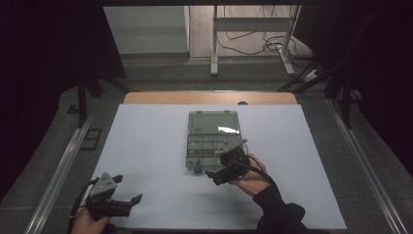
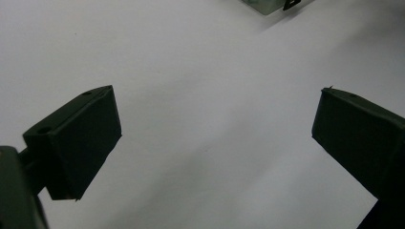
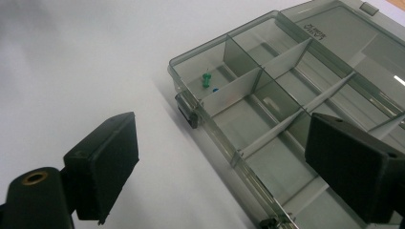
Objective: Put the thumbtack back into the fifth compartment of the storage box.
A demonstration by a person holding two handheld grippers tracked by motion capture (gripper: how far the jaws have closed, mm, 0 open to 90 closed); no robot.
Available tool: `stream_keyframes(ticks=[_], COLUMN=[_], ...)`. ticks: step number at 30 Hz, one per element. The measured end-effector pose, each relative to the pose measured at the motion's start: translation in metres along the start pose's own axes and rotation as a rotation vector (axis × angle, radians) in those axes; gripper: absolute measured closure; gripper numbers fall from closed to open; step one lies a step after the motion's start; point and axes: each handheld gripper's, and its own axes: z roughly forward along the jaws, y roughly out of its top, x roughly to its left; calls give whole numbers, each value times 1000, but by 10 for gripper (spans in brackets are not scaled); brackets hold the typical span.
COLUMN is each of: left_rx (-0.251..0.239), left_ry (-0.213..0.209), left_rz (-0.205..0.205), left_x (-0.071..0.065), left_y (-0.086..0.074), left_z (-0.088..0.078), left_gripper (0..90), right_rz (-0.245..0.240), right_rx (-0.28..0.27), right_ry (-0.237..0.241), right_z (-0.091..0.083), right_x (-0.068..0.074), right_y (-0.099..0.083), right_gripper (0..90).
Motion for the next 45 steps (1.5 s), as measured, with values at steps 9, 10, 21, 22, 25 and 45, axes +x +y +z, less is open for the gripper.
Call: stream_keyframes(ticks=[9, 10, 21, 22, 25, 45], left_rx=[0, 0, -2, -2, -2, -1], left_ry=[1, 0, 1, 0, 0, 0], left_rz=[0, 0, -1, -1, -2, -4], left_x=[0, 0, 0, 0, 0, 0], left_y=[0, 0, 0, 0, 0, 0], left_z=[0, 0, 0, 0, 0, 0], left_gripper=[30, 30, 30, 30, 30, 30], right_rz=[-11, -10, -15, -11, -14, 18], right_rx=[-4, -2, -17, -20, -13, -25], right_ry=[-8, -8, -27, -30, -35, -96], right_z=[-9, -10, -19, -19, -21, -42], right_x=[3, 4, 4, 5, 5, 1], right_y=[-3, -3, -10, -10, -12, -37], right_gripper=[48, 44, 9, 7, 0, 0])
